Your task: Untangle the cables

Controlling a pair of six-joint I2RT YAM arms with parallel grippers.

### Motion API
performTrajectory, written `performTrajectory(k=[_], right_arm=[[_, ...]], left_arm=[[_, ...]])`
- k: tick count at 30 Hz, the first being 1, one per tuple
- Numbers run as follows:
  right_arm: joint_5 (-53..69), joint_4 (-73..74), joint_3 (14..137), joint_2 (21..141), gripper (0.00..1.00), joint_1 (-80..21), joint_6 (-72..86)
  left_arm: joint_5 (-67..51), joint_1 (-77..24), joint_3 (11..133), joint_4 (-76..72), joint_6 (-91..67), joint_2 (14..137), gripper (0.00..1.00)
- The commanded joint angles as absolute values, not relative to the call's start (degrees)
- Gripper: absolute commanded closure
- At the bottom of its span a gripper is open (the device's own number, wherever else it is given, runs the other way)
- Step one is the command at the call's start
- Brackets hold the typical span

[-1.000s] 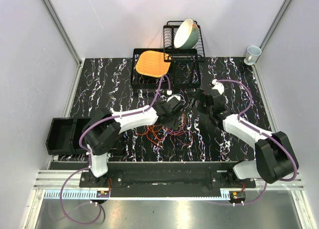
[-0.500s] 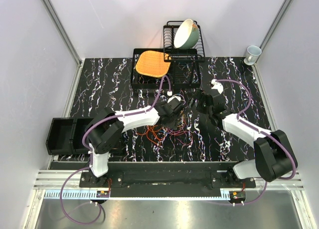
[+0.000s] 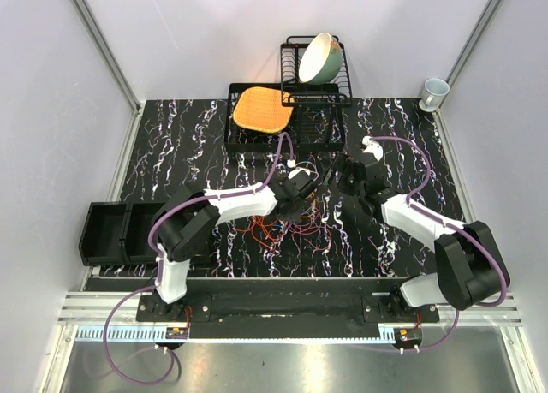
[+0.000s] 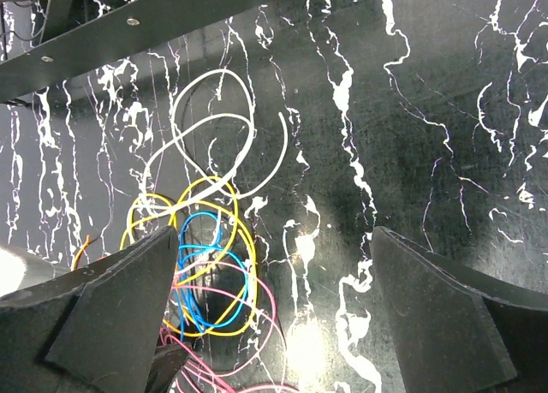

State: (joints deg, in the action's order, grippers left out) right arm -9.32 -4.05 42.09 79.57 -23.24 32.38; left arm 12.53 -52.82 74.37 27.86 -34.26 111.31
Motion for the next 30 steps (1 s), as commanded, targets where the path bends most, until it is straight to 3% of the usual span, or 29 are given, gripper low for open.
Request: performTrajectory(k=[1,6,11,17,30], right_arm=[[-8.5,-6.3,42.7,80.0,0.0,-22.8,32.0],[-7.9,-6.4,42.7,80.2,0.0,-22.7,32.1],[-7.4,-6.4,43.1,81.0,0.0,-22.8,32.0],[-6.8,-6.5,43.3,81.8,0.0,-22.6,32.1],[-6.1,-6.6,43.8,82.9,0.0,-22.7,32.1]], left_arm=[[13.7,-52.9,74.9,26.3,-34.4,110.9,0.84],[14.1,-52.8,74.6,27.0,-34.5,109.2,0.99],[13.6,-52.8,75.3,28.6,-34.8,107.2,1.0],[13.4,-52.9,76.2,30.3,-34.6,105.6,0.86],[15.9,-52.9,75.3,29.8,-35.8,107.8,0.76]])
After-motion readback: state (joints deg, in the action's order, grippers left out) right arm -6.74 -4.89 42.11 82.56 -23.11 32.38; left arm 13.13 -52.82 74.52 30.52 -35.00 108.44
